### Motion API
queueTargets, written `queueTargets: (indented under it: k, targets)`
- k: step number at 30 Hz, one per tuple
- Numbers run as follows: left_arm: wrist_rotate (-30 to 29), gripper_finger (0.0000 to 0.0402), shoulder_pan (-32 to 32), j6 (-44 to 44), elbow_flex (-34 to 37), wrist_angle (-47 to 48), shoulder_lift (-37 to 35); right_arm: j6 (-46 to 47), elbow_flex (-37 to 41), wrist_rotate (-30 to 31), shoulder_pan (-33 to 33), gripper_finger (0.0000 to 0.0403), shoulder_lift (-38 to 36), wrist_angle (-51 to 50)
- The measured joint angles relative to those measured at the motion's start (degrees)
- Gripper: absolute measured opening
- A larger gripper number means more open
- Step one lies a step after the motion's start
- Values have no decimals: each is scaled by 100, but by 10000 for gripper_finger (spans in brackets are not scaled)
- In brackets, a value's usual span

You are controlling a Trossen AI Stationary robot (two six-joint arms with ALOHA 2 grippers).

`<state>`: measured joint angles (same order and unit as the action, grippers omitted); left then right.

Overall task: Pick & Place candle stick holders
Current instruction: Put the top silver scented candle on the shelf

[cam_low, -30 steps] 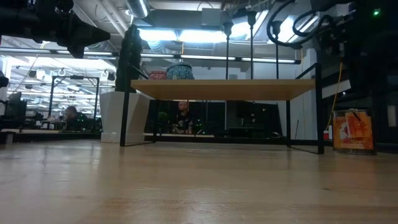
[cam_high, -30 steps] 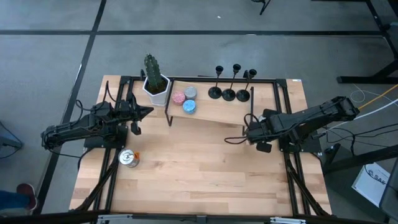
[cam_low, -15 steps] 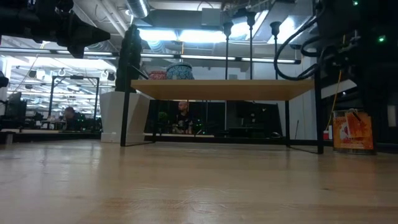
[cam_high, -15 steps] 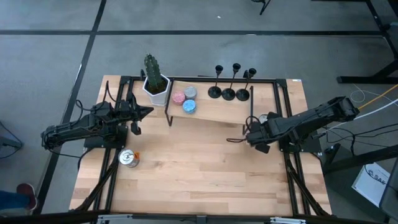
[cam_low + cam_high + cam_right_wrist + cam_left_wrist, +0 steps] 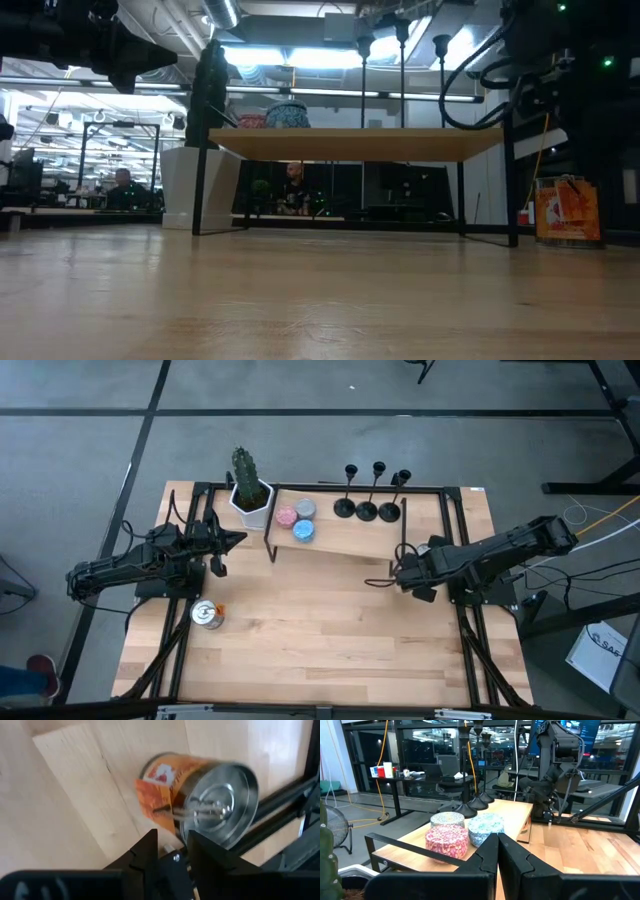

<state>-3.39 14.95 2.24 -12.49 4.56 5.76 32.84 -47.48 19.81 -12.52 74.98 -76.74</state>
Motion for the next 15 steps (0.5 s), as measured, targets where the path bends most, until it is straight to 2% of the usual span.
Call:
queueTargets:
  k: [15]
  targets:
    - [1, 6, 1, 0, 0, 0, 0, -396, 0, 112, 245, 108, 0, 244]
